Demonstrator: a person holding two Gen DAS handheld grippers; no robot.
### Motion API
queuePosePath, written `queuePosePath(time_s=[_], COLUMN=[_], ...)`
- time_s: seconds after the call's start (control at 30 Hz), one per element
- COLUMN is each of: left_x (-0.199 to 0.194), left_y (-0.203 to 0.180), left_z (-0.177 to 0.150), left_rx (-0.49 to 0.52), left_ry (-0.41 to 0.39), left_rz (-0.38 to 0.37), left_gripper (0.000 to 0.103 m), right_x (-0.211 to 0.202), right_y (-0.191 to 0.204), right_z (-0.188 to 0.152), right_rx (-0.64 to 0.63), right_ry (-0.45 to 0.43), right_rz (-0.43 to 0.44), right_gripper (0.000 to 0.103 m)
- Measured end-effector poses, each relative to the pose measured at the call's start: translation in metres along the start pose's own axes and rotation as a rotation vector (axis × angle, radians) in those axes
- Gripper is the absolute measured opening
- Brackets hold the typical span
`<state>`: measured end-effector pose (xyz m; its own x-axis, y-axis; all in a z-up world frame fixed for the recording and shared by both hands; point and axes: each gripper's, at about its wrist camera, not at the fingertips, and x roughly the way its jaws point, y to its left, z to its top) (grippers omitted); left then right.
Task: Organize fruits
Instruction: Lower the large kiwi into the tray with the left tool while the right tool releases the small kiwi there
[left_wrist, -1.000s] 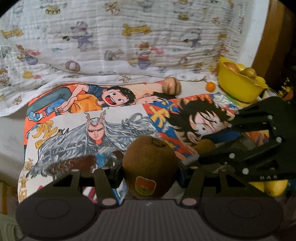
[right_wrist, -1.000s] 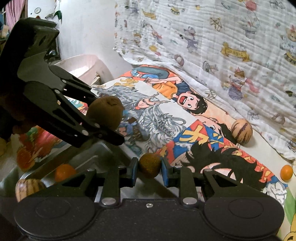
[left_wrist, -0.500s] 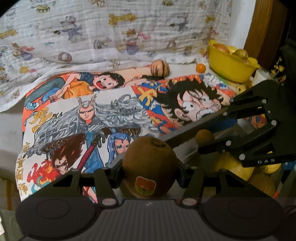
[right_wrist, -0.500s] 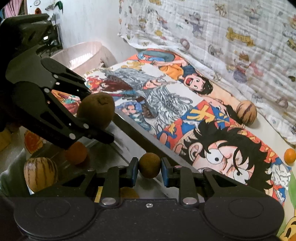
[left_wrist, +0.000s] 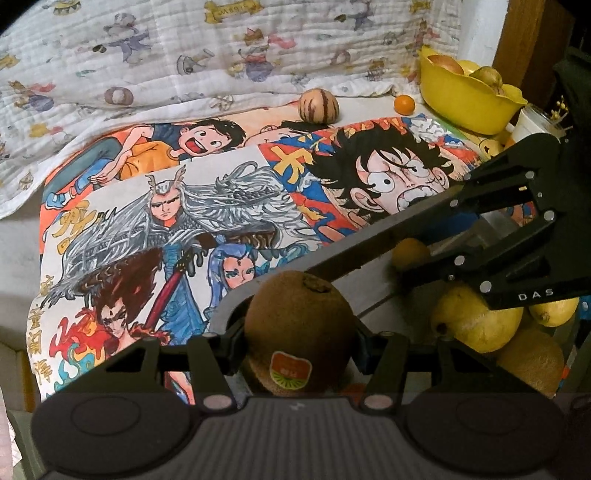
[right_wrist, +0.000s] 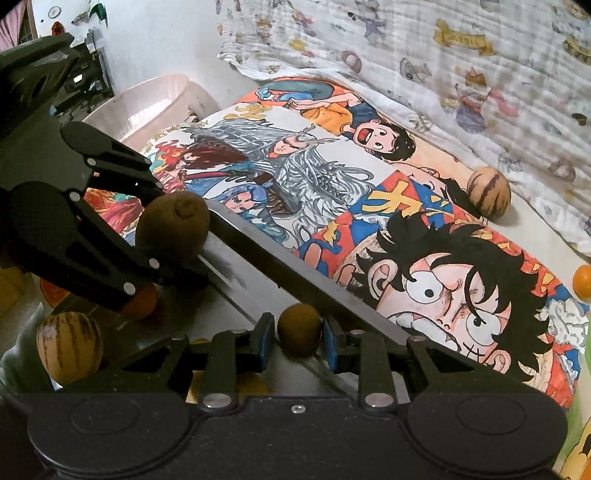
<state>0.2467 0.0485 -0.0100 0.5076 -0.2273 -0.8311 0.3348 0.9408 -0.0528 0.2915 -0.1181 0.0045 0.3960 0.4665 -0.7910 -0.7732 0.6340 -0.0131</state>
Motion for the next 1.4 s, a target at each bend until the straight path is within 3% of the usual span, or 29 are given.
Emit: queuePosePath(time_s=[0.2,0.5,0.6,0.97,1.07,1.4], left_x=[0.002,-0.004,-0.009,-0.046,-0.058,-0.084], left_y=[-0.002,0.001,0.001,-0.002,-0.003,-0.018], left_z=[0.001,0.000,0.000,-0.004,-0.006,-0.018], left_rx=[0.009,-0.021,-0.025,-0.056,-0.056,-0.008], left_ry=[0.013,0.004,-0.007,-0.093,-0.117,-0.106], left_rz=[0.005,-0.008,-0.011,0.009,0.014,0.014], left_gripper=[0.060,0.063,0.069,0.099,0.101,0.102], right_x=[-0.001,-0.019,-0.028,-0.071,-0.086,-0.116], right_y=[-0.001,-0.010,-0.013,-0.020,-0.020,-0.010], right_z=[-0.001,-0.007,-0.010,-0.031,-0.041,-0.067], right_rx=[0.011,0.053,0.071,0.155,0.174,0.135], right_ry=[-0.005,-0.042,-0.062,-0.139,-0.154,-0.092], right_rz=[0.003,-0.005,-0.010,-0.028,-0.026,-0.060], right_gripper=[0.032,0.045,0.051,0.092,0.099,0.102])
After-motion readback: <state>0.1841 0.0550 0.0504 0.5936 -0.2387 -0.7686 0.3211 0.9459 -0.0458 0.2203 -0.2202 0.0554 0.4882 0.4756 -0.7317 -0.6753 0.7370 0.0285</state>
